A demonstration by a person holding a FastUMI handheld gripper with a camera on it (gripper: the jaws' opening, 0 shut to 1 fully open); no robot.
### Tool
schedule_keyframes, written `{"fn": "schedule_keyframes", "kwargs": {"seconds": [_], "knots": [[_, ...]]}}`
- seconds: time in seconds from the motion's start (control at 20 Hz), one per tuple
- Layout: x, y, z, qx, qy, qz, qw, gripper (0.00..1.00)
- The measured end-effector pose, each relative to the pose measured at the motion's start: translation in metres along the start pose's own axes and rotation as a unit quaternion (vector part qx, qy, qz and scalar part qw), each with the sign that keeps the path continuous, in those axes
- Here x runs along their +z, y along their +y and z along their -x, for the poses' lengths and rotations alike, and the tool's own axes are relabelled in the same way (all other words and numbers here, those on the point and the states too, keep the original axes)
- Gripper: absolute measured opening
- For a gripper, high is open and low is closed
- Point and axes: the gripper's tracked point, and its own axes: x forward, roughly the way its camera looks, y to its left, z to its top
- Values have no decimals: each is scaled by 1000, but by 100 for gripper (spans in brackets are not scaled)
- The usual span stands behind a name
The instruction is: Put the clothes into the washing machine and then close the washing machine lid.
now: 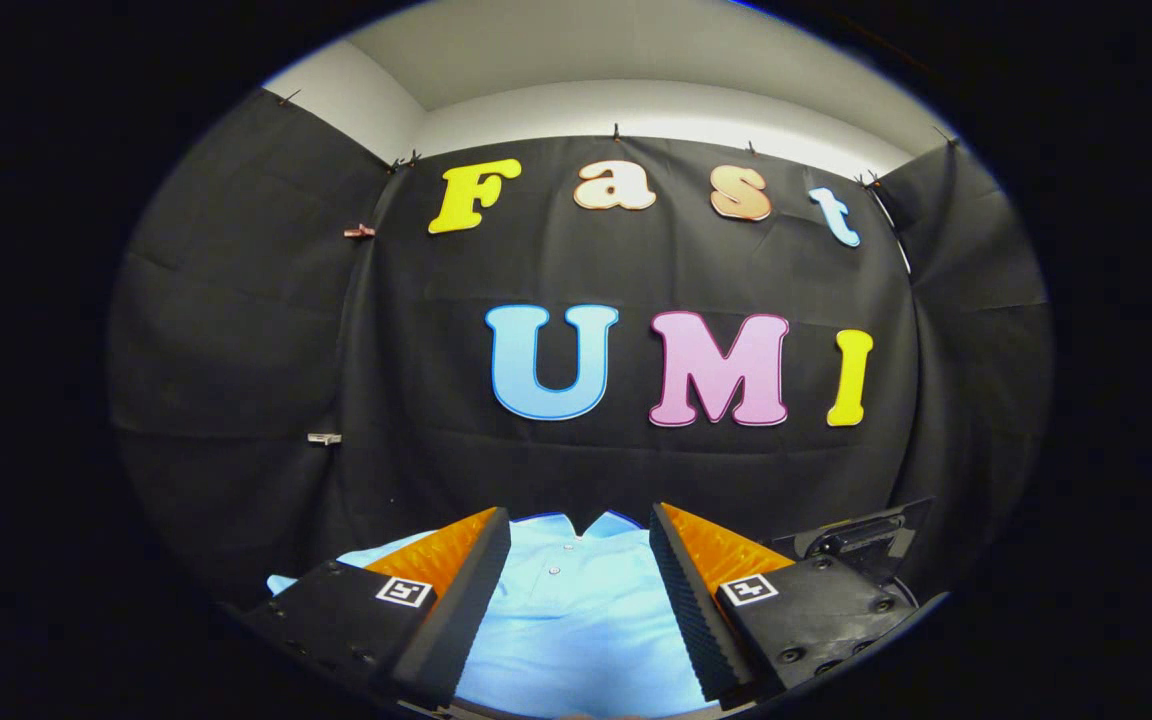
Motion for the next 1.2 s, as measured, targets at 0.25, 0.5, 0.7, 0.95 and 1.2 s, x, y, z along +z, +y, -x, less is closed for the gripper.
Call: {"fn": "schedule_keyframes", "kwargs": {"seconds": [0.25, 0.5, 0.7, 0.95, 1.2], "knots": [[-41, 12, -38, -6, 92, 1, 996, 89], [-96, 14, -85, -33, 229, -25, 973, 89], [-160, 8, -89, -58, 365, -39, 928, 89], [-159, 14, -96, -29, 384, -19, 923, 89], [-161, 11, -99, -23, 403, -29, 915, 85]]}}
